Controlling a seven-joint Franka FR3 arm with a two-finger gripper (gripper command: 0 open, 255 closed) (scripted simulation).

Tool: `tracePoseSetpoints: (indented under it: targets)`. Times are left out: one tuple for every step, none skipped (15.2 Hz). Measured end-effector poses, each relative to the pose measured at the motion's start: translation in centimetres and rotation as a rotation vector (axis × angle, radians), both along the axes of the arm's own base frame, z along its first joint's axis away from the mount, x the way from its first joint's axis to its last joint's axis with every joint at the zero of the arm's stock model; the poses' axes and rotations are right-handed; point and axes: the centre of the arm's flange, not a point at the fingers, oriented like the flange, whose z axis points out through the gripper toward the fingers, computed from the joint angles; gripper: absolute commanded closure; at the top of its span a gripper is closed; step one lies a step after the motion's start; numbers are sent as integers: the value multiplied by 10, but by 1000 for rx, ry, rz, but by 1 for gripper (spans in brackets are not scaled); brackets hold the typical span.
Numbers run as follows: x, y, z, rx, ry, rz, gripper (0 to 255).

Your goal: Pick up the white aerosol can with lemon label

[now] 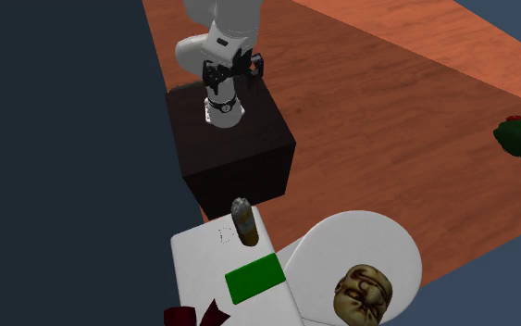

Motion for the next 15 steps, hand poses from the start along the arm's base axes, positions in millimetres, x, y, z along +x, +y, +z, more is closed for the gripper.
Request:
tracePoseSetpoints:
  targets:
    - [0, 0, 0, 0, 0, 0, 0]
    - [4, -2, 0, 7, -7, -1, 0]
    - [12, -4, -1, 17, -18, -3, 0]
    - [21, -9, -6, 29, -32, -4, 0]
    - [31, -15, -8, 42, -47, -6, 0]
    - [43, -20, -7, 56, -64, -9, 0]
    - [50, -26, -8, 70, -80, -11, 0]
    - [59, -30, -11, 84, -96, -13, 0]
    - [68, -35, -11, 98, -113, -15, 0]
    - [79, -39, -12, 112, -129, -18, 0]
    - [90, -43, -12, 126, -146, -20, 0]
    - [98, -49, -13, 140, -163, -22, 0]
    - [110, -56, -18, 154, -178, -25, 0]
    - [122, -66, -18, 167, -195, -27, 0]
    - [132, -71, -18, 181, -212, -30, 0]
